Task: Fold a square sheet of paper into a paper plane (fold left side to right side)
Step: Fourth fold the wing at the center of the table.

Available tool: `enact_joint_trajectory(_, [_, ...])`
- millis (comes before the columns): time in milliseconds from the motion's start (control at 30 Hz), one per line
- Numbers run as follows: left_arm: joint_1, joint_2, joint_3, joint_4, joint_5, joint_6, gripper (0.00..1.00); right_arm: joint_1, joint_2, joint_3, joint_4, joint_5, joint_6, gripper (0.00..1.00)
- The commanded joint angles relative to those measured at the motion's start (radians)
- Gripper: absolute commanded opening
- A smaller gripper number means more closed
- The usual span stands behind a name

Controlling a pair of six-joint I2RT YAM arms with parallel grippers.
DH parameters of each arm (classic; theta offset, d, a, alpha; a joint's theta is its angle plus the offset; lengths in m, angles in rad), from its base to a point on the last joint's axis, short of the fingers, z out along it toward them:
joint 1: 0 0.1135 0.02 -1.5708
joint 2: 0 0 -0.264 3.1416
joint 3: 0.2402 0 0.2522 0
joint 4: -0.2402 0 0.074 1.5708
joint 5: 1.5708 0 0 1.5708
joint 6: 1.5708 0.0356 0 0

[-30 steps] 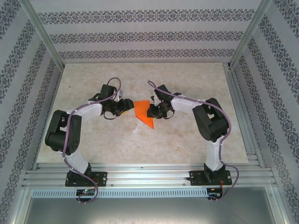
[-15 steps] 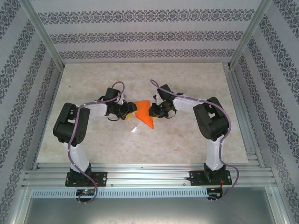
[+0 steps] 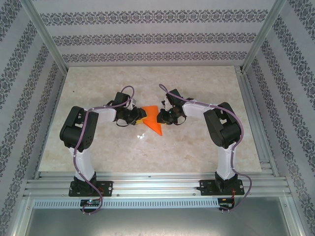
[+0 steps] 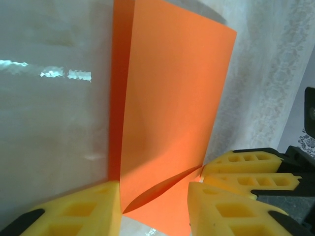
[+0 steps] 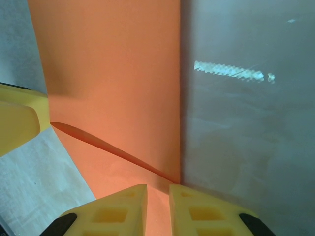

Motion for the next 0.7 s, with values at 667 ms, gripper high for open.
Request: enact_joint_trajectory(667, [-0.029, -0.014, 0.073, -0.014, 0.005, -0.029, 0.06, 0.191, -0.182, -0.056, -0.060, 0.353, -0.182, 0.43])
